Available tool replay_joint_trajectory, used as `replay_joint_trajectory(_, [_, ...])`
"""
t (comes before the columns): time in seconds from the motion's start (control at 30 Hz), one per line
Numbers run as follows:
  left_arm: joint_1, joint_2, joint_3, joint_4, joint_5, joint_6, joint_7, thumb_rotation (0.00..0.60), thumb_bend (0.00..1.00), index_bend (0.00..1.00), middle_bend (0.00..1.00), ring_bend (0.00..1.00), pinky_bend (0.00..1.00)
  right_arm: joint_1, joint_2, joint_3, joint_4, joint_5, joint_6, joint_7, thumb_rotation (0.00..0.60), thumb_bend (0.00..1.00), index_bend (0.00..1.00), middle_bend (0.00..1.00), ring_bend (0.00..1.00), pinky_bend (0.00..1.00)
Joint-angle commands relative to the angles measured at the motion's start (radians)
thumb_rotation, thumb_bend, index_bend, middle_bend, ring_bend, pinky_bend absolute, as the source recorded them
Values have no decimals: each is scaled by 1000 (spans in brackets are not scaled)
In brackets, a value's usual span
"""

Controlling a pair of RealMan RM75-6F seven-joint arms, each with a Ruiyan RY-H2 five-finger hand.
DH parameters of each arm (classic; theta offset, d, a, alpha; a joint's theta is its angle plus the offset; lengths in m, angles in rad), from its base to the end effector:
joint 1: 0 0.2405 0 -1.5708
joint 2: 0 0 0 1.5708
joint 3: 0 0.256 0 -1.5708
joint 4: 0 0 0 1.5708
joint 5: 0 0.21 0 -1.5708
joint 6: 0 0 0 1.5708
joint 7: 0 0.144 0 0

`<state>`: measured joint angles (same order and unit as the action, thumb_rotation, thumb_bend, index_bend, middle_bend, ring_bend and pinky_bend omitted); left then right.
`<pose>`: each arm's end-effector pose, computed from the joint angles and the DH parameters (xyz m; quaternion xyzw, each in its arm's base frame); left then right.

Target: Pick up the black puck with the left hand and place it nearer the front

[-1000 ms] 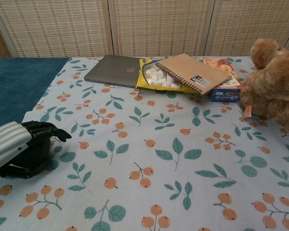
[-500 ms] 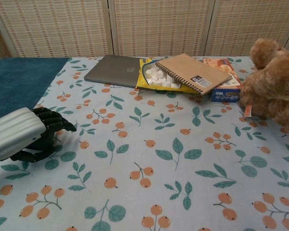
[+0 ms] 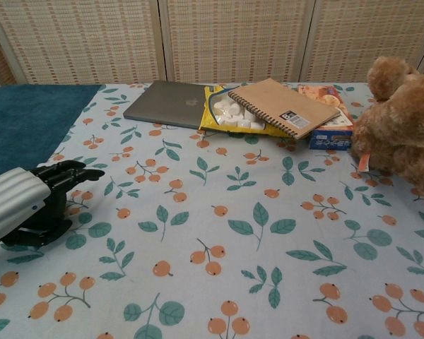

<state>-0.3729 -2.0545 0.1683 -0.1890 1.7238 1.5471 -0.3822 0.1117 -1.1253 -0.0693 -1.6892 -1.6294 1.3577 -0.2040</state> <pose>-0.2965 0.2555 -0.0490 -0.7701 -0.2148 -0.4326 0.4166 -0.2887 -0.1569 0.1122 0.7089 -0.3703 0.3131 0.5122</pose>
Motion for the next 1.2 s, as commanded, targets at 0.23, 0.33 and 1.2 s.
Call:
replay_joint_trajectory(0.23, [56,30,20,-61,11,35,-63,600,436,0,93,5,207,-3,-2,-2,-1,-4,5,-3,600,288,0,0,0,0])
replay_joint_trajectory(0.33, [64,35,23,-68,14,43,-69,600,434,0,87,1,203,-3,-2,-2,-1,-4,5,-4,600,287,0,0,0,0])
replay_joint_trajectory(1.2, [104,139,25,-253,72,271,-98,600,427,73,121,16,160,-3,-14,-1,-2,0,-1,-25,600,288,0,0,0,0])
